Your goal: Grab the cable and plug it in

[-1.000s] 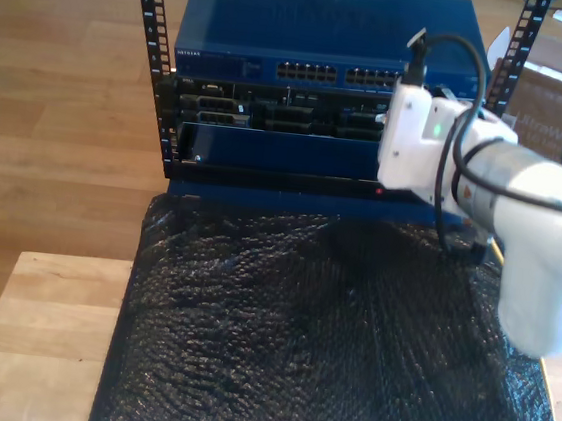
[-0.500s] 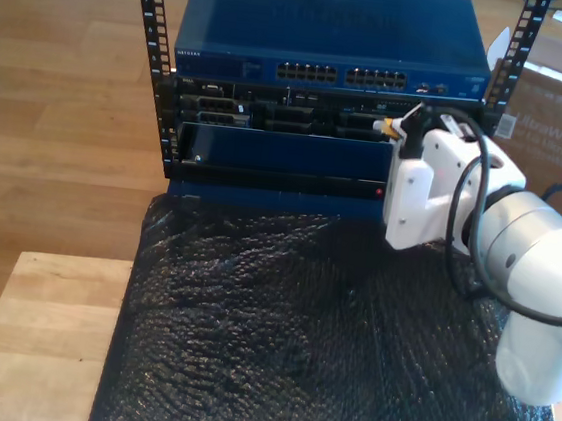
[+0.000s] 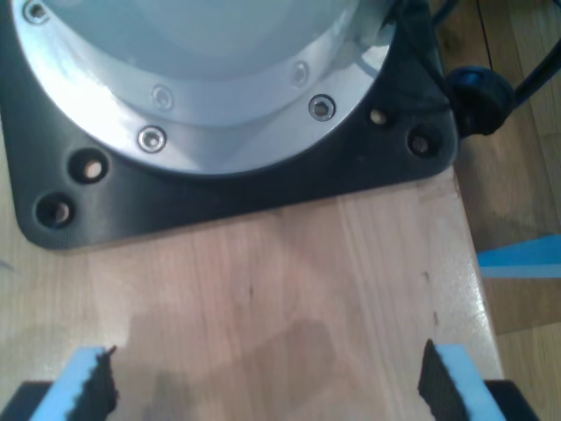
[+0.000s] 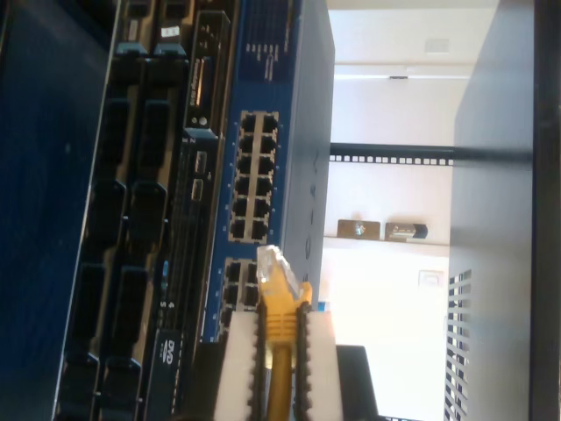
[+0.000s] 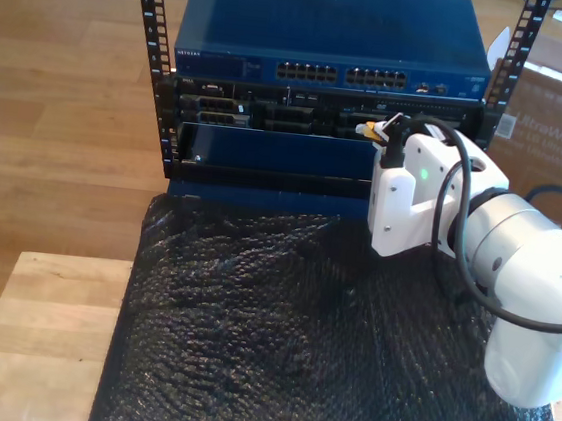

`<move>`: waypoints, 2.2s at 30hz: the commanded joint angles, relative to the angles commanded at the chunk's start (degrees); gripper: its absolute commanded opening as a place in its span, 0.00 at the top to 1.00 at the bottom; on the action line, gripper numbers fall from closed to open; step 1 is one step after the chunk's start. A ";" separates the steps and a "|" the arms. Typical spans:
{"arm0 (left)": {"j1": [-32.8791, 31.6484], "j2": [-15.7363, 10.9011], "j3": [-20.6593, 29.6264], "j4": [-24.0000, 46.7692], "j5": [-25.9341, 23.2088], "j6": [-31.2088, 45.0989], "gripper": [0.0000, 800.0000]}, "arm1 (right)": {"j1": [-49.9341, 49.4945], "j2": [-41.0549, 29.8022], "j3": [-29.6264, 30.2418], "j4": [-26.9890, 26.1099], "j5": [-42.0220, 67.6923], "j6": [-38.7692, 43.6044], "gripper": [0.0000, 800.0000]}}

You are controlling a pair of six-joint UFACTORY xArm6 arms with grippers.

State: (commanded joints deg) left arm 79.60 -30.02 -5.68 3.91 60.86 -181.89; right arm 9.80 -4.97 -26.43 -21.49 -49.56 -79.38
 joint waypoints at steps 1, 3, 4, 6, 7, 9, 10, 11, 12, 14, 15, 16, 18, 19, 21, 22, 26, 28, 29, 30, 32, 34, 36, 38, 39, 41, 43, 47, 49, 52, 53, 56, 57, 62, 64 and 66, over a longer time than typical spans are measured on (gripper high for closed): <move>0.00 0.00 0.00 0.00 0.00 0.00 0.00 | 0.00 0.00 -0.18 0.00 0.00 0.00 1.00; 0.00 0.00 0.00 0.00 0.00 0.00 0.00 | 0.00 0.26 -0.70 0.00 0.00 0.00 1.00; 0.00 0.00 0.00 0.00 0.00 0.00 0.00 | 0.00 1.05 -1.49 0.00 0.00 0.09 1.00; 0.00 0.00 0.00 0.00 0.00 0.00 0.00 | -0.18 2.99 -2.55 0.00 0.00 0.00 1.00; 0.00 0.00 0.00 0.00 0.00 0.00 0.00 | -0.18 3.34 -2.73 0.00 -0.09 0.00 1.00; 0.00 0.09 0.00 0.00 0.00 0.00 0.00 | -0.18 3.87 -2.73 0.00 -0.53 -0.09 1.00; 0.00 0.00 0.00 0.00 0.00 0.00 0.00 | -0.18 3.87 -2.90 0.00 -1.05 -0.09 1.00; 0.00 0.00 0.00 0.00 0.00 0.00 0.00 | -0.26 3.96 -3.34 0.00 -2.02 -0.09 1.00; 0.00 0.00 0.00 0.00 0.00 0.00 0.00 | -0.26 4.40 -3.87 0.00 -3.34 -0.18 1.00; 0.00 0.00 0.00 0.00 0.00 0.00 0.00 | -0.35 6.42 -4.92 0.44 -7.56 -0.18 1.00; 0.00 0.00 0.00 0.00 0.00 0.00 0.00 | -0.44 7.65 -5.63 0.88 -9.85 -0.18 1.00; 0.00 0.09 0.00 0.00 0.00 0.00 0.00 | -0.44 8.62 -6.42 1.58 -11.87 -0.18 1.00; 0.00 0.00 0.00 0.00 0.00 0.00 0.00 | -0.53 9.85 -7.47 3.43 -13.27 -0.18 1.00; 0.00 0.00 0.00 0.00 0.00 0.00 0.00 | -0.53 10.29 -7.47 4.84 -13.45 -0.09 1.00; 0.00 0.09 0.00 0.00 0.00 0.00 0.00 | -0.70 10.73 -7.82 7.21 -13.63 -0.18 1.00; 0.00 0.09 0.00 0.00 0.00 0.00 0.00 | -0.70 10.99 -8.09 7.82 -13.71 -0.18 1.00; 0.00 0.00 0.00 -0.09 0.00 0.00 0.00 | -1.58 12.84 -8.09 8.44 -14.42 -0.18 1.00; 0.00 0.00 0.00 0.00 0.00 0.00 0.00 | -1.67 13.19 -7.65 8.79 -15.30 0.09 1.00; 0.00 0.09 0.00 0.00 0.00 0.00 0.00 | -1.76 13.71 -7.21 8.97 -16.09 0.26 1.00; 0.00 0.09 0.00 0.00 0.00 0.00 0.00 | -1.76 14.42 -7.03 9.14 -17.23 0.26 1.00; 0.00 0.09 0.00 0.00 0.00 0.00 0.00 | -1.76 15.82 -7.30 9.23 -19.78 0.26 1.00; 0.00 0.09 0.00 0.00 0.00 0.00 0.00 | -2.02 17.67 -7.74 10.46 -22.15 -0.09 1.00; 0.00 0.00 0.00 0.00 0.00 0.00 0.00 | -1.76 18.99 -7.82 13.54 -23.74 -0.26 1.00; 0.00 0.09 0.00 0.00 0.00 0.00 0.00 | -1.58 20.31 -8.18 16.18 -24.62 -0.79 1.00; 0.00 0.00 0.00 0.00 0.00 0.00 0.00 | -1.32 20.92 -8.35 16.70 -25.23 -1.58 1.00; 0.00 0.09 0.00 0.00 0.00 0.00 0.00 | -0.70 22.24 -9.14 17.14 -26.29 -3.96 1.00; 0.00 0.00 0.00 0.00 0.00 0.00 0.00 | -0.09 23.74 -9.76 18.90 -27.78 -5.54 1.00; 0.00 0.09 0.00 -0.09 0.00 0.00 0.00 | 3.25 27.96 -12.31 24.88 -30.86 -8.18 1.00; 0.00 0.00 0.00 0.00 0.00 0.00 0.00 | 4.75 29.80 -14.33 27.96 -31.47 -9.14 1.00; 0.00 0.09 0.00 0.00 0.00 0.00 0.00 | 6.95 31.82 -16.62 32.70 -31.56 -9.85 1.00; 0.00 0.09 0.00 0.00 0.00 0.00 0.00 | 7.56 32.70 -17.58 33.85 -31.56 -10.37 1.00; 0.00 0.09 0.00 0.00 0.00 0.00 0.00 | 9.14 35.08 -20.13 37.45 -31.74 -12.31 1.00; 0.00 0.09 0.00 0.00 0.00 0.00 0.00 | 9.58 35.78 -21.01 39.03 -31.74 -12.84 1.00; 0.00 0.00 0.00 -0.09 0.00 0.00 0.00 | 11.08 39.30 -25.76 44.13 -32.26 -16.44 1.00; 0.00 0.09 0.00 0.00 0.00 0.00 0.00 | 11.25 40.09 -27.08 45.98 -33.14 -17.32 1.00; 0.00 0.09 0.00 0.00 0.00 0.00 0.00 | 11.78 40.97 -28.31 46.86 -33.23 -17.58 1.00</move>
State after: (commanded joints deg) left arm 79.60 -29.93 -5.68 3.91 60.86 -181.89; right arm 21.58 36.00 -54.74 25.36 -82.79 -96.97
